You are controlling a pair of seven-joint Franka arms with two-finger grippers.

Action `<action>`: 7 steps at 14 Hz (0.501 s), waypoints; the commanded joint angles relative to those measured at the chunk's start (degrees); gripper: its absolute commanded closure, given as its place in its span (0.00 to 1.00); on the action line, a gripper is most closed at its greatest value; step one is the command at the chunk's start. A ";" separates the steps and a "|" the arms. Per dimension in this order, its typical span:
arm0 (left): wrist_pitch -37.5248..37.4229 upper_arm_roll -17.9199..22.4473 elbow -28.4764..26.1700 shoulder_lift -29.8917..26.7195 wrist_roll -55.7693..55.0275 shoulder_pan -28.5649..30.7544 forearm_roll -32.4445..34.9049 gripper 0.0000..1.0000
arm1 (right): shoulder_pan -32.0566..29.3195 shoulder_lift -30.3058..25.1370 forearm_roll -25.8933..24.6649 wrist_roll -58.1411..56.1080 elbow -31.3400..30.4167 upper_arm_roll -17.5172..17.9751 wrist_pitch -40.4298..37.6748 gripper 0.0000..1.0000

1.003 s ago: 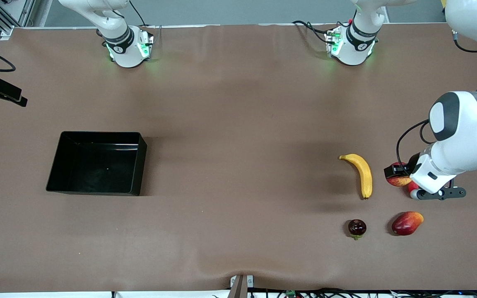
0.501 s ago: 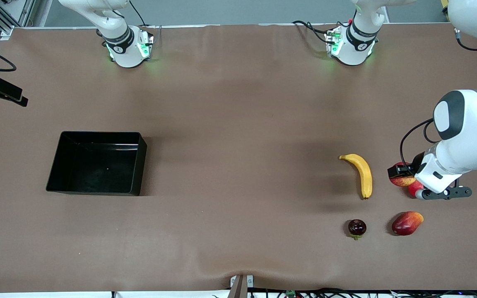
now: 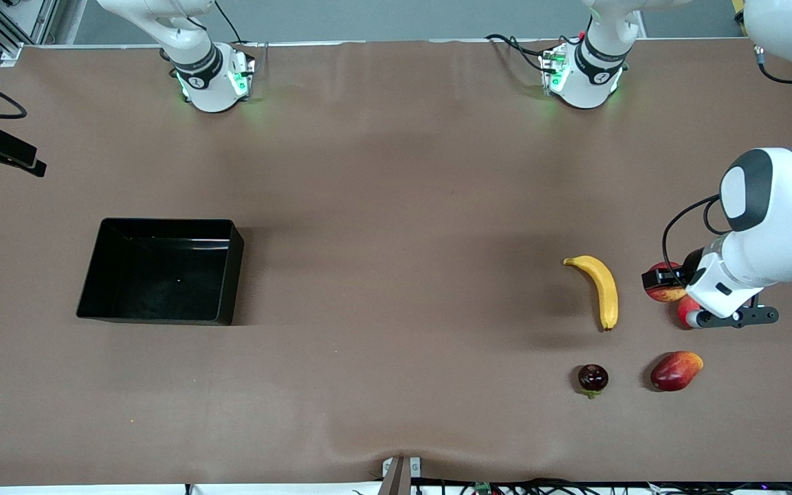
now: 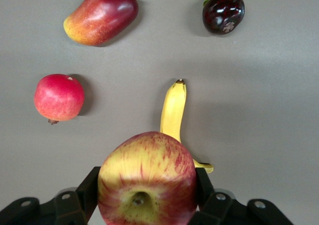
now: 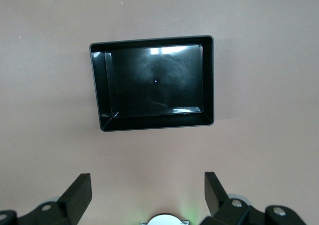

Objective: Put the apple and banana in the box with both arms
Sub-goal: 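Lift the red-yellow apple off the table with the left gripper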

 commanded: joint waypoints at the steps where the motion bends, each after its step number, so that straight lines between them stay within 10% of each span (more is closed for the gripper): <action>1: -1.15 -0.23 -0.33 -1.13 0.43 -0.13 0.19 1.00 | -0.56 -0.68 0.13 0.91 -0.28 0.67 -0.42 0.00; 7: -1.59 -1.03 -0.68 -1.40 -0.01 -0.22 0.10 1.00 | -0.74 -0.68 0.22 0.83 -0.19 0.67 -0.42 0.00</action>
